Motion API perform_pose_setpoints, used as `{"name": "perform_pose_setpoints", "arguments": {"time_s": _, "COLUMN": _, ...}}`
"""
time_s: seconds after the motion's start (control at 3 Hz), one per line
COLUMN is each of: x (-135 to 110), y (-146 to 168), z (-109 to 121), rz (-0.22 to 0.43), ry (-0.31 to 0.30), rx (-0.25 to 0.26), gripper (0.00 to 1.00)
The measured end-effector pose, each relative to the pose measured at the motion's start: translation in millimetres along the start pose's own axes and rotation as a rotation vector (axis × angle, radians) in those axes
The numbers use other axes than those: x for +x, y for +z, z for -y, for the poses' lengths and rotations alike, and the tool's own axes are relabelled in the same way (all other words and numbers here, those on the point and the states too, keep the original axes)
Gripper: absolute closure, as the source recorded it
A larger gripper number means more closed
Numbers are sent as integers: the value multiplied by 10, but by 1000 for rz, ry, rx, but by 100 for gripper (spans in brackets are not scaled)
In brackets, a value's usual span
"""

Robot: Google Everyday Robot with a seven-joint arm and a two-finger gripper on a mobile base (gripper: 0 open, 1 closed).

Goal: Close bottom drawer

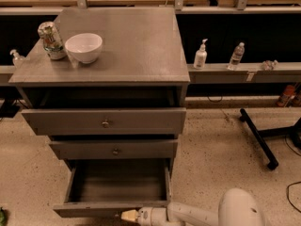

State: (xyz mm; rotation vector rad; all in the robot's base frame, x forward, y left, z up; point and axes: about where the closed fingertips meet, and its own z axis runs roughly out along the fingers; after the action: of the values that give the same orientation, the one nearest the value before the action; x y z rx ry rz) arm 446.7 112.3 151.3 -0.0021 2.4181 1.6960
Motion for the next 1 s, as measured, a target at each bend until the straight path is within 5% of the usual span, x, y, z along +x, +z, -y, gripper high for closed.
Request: {"name": "perform_pose_setpoints", "arguments": {"time_s": 1.0, "x": -224, "y": 62, "z": 92, "rz": 51, "ry": 33, "rx": -16, "gripper": 100}}
